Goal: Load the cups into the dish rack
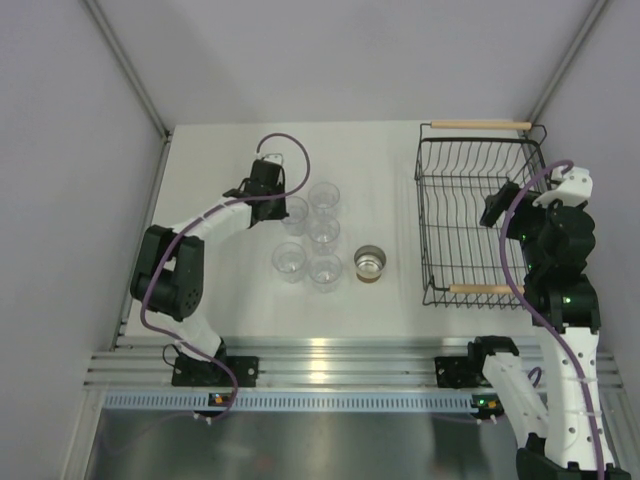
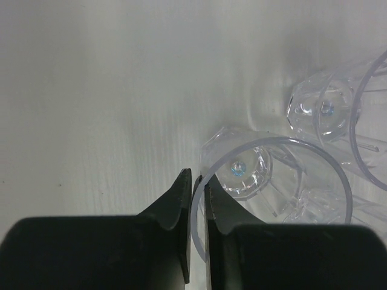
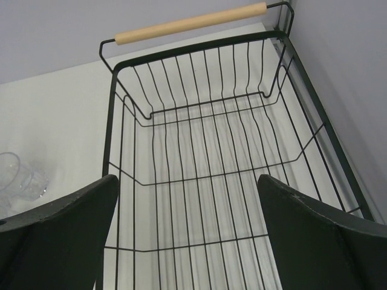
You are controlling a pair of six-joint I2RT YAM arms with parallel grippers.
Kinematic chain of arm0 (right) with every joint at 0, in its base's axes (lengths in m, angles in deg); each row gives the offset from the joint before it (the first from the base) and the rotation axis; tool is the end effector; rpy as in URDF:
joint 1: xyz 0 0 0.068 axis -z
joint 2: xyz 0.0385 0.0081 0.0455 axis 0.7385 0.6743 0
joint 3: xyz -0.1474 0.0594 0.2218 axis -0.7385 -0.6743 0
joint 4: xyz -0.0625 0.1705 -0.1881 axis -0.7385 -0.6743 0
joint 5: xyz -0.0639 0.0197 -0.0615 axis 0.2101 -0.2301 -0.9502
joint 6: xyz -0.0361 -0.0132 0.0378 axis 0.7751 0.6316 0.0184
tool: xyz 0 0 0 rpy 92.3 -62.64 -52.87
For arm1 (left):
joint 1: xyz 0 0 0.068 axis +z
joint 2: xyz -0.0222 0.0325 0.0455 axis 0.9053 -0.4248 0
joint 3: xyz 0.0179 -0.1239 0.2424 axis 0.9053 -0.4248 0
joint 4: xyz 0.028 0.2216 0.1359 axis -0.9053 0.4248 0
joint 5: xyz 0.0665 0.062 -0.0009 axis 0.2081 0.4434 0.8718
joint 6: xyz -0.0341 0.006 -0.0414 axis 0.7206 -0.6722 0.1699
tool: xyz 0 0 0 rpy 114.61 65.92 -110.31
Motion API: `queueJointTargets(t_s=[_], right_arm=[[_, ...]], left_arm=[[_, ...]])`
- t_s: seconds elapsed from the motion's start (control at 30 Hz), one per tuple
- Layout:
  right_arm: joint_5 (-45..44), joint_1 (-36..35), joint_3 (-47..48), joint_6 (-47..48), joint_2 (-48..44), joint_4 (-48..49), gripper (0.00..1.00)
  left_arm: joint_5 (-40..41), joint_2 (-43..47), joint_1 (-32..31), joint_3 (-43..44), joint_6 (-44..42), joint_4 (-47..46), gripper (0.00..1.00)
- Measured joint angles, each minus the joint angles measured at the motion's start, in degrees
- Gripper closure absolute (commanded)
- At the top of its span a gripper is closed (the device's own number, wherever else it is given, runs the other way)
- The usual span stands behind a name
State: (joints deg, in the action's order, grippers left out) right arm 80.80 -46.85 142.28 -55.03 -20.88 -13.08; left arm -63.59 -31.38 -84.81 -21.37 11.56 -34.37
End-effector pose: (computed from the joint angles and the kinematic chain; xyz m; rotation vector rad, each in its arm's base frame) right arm 0.1294 -0.0053 0.3787 0.2323 1.7598 0.0211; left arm 0.3466 -0.1218 0.2070 0.0073 2.4046 -0.1747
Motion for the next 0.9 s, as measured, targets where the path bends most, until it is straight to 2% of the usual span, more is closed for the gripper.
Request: queueJointTargets(t_s=[0.23, 0.53, 0.73, 0.9], right_arm=[[-0.17, 0.0, 0.0, 0.0, -0.22, 0.02, 0.01], [-0.17, 0.0, 0.0, -0.02, -0.22, 0.02, 0.0], [-0.13, 0.0, 0.0, -0.02, -0.28, 0.02, 0.01], [1.29, 0.0, -0.35, -0.11, -0.83, 0.17, 0.01]], left_arm=[[4.13, 1.07, -0.26, -0.63, -0.37, 0.28, 1.0], [9.64, 14.8, -0.44, -3.65, 0.11, 3.93, 1.0], [7.21, 25.33, -0.44, -3.65, 2.19, 3.89, 1.0], [1.11, 31.15, -0.48, -3.82, 4.28, 3.34, 1.0]])
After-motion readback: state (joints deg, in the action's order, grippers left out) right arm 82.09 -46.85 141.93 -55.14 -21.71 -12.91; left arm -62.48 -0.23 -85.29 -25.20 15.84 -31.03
